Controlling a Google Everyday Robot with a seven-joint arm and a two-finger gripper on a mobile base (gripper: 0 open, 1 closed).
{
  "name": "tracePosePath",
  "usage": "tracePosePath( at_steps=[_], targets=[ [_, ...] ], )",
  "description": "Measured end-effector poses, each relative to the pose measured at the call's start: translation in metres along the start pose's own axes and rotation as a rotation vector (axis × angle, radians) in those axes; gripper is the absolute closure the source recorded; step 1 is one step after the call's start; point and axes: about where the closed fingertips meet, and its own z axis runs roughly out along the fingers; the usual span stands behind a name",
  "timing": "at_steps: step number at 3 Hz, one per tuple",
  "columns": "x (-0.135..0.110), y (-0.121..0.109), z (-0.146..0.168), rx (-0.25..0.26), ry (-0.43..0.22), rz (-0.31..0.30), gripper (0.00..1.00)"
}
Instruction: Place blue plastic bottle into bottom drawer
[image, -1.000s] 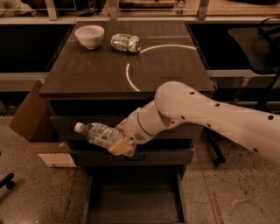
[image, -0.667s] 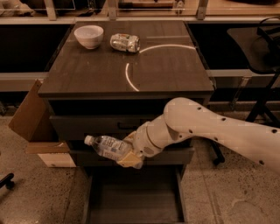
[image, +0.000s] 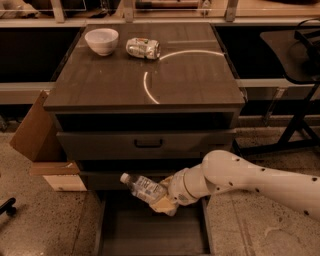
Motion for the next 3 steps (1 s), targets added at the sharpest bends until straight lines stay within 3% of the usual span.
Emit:
tracePosePath(
  at_steps=[2, 3],
  targets=[
    [0.003, 0.001, 0.009, 0.006, 0.025, -0.021, 1.0],
    [0.032, -0.008, 0.041, -0.023, 0.073, -0.005, 1.0]
  ],
)
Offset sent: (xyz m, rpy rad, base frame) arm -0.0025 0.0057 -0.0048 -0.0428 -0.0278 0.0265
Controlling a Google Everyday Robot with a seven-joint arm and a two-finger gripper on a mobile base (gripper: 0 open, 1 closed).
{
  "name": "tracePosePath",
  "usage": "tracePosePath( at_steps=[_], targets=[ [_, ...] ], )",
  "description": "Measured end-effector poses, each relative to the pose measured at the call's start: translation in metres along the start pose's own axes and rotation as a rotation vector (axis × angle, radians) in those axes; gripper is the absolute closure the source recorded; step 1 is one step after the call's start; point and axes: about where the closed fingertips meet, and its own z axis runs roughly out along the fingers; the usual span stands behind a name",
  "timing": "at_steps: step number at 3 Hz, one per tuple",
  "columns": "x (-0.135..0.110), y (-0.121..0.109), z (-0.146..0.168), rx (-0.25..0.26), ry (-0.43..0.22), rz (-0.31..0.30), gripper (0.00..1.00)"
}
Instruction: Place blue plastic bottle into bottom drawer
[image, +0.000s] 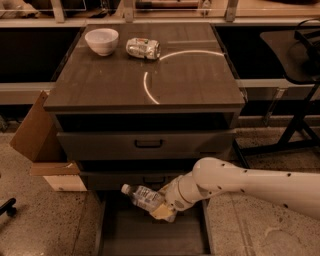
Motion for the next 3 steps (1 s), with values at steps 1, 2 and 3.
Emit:
tracePosePath(
  at_steps=[1, 2, 3],
  targets=[
    [0.029, -0.011, 0.03, -0.045, -0.007, 0.057, 1.0],
    [0.065, -0.013, 0.075, -0.124, -0.02, 0.143, 1.0],
    [0.065, -0.013, 0.075, -0.124, -0.02, 0.143, 1.0]
  ],
)
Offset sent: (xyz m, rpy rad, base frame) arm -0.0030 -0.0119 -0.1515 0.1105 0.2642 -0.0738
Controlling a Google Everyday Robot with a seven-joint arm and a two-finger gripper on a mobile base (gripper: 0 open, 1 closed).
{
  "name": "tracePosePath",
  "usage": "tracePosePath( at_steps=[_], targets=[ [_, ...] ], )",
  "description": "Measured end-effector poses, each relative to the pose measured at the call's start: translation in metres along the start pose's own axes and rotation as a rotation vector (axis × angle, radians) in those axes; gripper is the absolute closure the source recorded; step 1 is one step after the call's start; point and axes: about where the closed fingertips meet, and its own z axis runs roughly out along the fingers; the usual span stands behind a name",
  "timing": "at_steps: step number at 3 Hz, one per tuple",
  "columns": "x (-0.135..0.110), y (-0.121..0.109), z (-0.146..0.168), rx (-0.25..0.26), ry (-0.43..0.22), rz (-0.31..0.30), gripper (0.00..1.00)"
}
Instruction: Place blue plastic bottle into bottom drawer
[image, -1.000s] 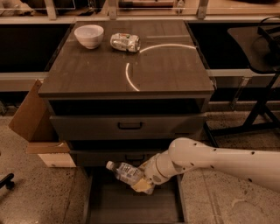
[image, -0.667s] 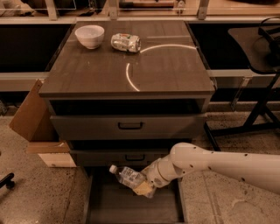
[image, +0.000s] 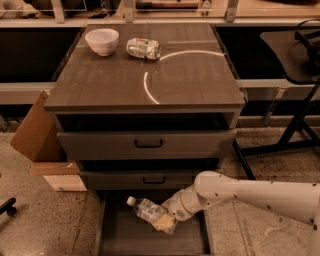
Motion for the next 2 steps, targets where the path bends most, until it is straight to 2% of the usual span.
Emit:
tracePosePath(
  at_steps=[1, 2],
  targets=[
    [0.007, -0.003, 0.01, 0.032, 0.047, 0.0, 1.0],
    [0.028, -0.018, 0.025, 0.081, 0.107, -0.013, 1.0]
  ],
)
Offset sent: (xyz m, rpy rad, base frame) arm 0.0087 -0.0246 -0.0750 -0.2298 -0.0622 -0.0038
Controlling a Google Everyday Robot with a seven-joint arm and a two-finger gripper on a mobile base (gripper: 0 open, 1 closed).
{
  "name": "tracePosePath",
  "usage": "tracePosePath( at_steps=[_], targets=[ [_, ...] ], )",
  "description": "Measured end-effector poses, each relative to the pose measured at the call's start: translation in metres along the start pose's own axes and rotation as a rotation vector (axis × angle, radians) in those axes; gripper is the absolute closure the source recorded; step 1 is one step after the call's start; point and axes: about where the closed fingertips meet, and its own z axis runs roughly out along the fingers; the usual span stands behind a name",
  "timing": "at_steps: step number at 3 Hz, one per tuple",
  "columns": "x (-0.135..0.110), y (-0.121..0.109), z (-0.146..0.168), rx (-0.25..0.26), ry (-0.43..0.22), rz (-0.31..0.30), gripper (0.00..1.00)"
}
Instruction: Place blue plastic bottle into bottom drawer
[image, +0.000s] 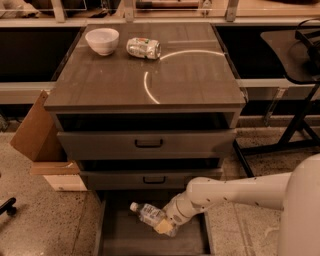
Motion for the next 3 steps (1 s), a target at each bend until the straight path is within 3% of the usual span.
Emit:
tracePosePath(
  at_steps=[1, 3],
  targets=[
    [0.019, -0.015, 0.014, 0.024, 0.012, 0.008, 1.0],
    [0.048, -0.046, 0.045, 0.0, -0.063, 0.038, 1.0]
  ],
)
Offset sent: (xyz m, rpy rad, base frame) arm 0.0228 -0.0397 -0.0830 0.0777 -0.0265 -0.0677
